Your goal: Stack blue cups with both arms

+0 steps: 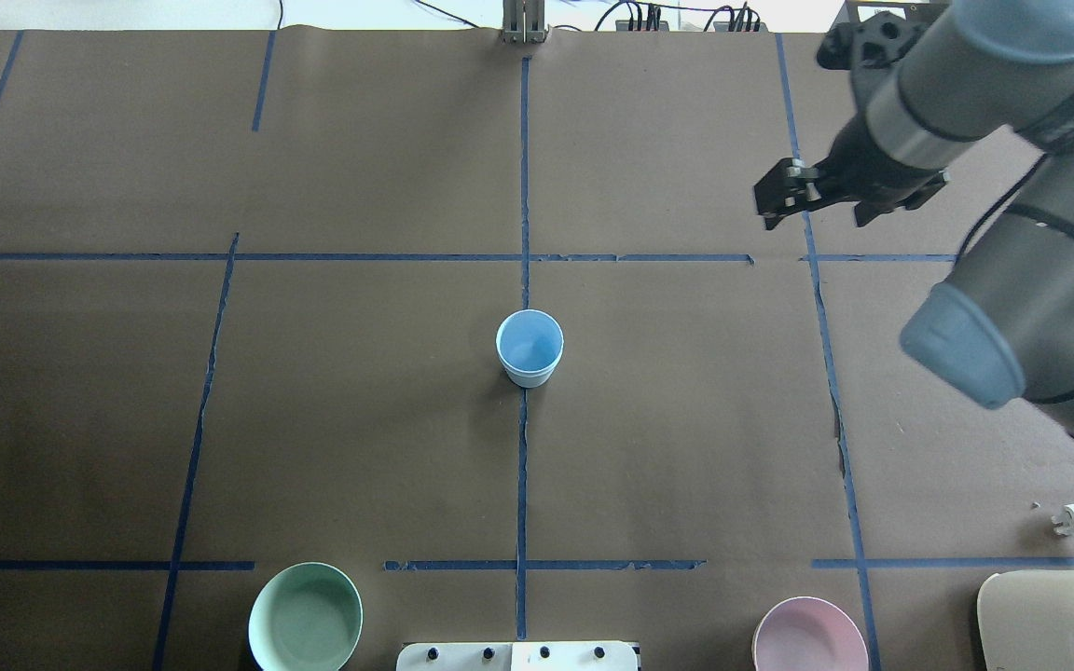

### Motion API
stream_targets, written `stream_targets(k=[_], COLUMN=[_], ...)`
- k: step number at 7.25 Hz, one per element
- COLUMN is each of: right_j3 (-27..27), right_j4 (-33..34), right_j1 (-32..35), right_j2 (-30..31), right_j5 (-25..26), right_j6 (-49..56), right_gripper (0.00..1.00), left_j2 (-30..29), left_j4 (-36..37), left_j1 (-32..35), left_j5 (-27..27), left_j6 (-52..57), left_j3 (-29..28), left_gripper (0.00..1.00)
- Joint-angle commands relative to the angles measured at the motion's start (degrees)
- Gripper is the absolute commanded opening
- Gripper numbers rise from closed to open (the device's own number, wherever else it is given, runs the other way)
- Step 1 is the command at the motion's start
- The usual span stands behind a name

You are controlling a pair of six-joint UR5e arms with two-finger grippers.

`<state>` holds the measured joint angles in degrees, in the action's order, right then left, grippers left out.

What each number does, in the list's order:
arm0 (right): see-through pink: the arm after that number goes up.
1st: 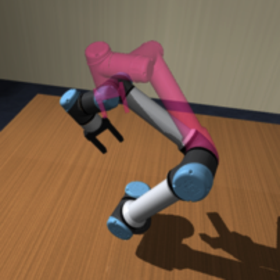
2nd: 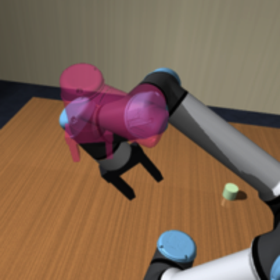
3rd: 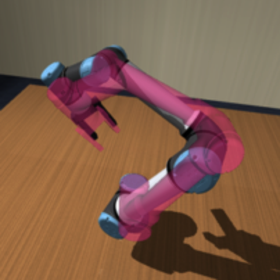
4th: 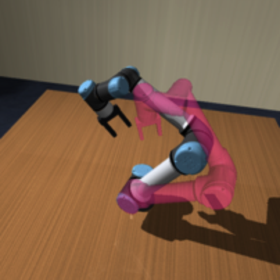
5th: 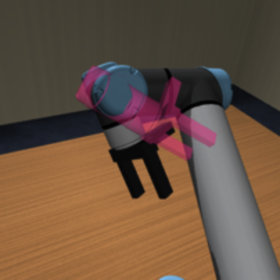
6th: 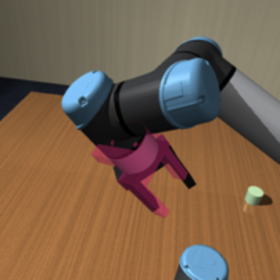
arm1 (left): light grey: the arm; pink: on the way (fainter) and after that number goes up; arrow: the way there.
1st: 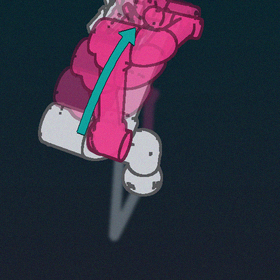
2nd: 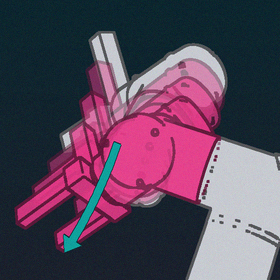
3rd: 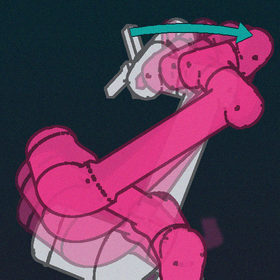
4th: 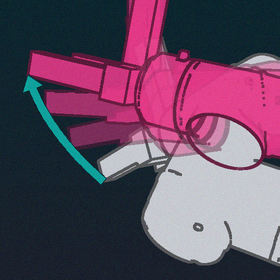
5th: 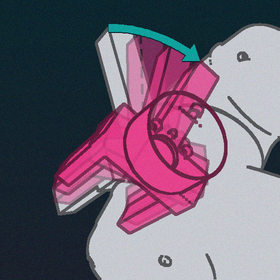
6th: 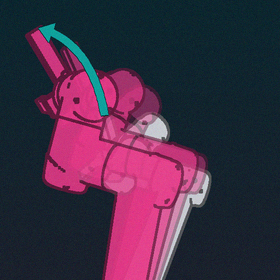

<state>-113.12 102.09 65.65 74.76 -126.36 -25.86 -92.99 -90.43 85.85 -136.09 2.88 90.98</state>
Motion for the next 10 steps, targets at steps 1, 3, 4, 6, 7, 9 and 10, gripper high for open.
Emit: stream_targets(k=[1, 3, 4, 6, 7, 9, 10], right_j3=[5.34, 10.87, 14.99, 20.89, 24.92, 27.61, 28.73], right_j4=[0.04, -0.05, -0.05, -0.05, -0.74, -5.92, -10.29], right_j1=[10.95, 18.17, 21.42, 26.7, 29.51, 30.77, 30.77], right_j2=[6.86, 10.22, 11.01, 11.45, 12.41, 14.6, 15.14], right_j5=[-5.46, -9.85, -10.48, -11.53, -14.59, -14.79, -14.36], right_j6=[19.64, 32.31, 39.07, 44.64, 46.41, 45.81, 45.64], right_gripper=[1.0, 1.0, 1.0, 1.0, 1.0, 1.0, 1.0], left_j2=[2.1, 2.46, 3.68, 4.75, 4.84, 4.84, 5.62], left_j4=[0.17, 0.34, 0.35, 0.26, 0.34, 0.35, 0.26], left_j1=[2.74, 2.83, 2.92, 2.92, 2.92, 2.92, 2.83], left_j5=[-0.32, -0.06, 0.21, -0.14, -0.23, -0.14, -0.32], left_j6=[0.28, 2.46, 2.65, 2.65, 2.57, 2.57, 2.39], left_j3=[-0.63, -0.8, -0.45, -0.28, -0.01, -0.1, -0.01], left_gripper=[1.0, 1.0, 1.0, 1.0, 1.0, 1.0, 1.0])
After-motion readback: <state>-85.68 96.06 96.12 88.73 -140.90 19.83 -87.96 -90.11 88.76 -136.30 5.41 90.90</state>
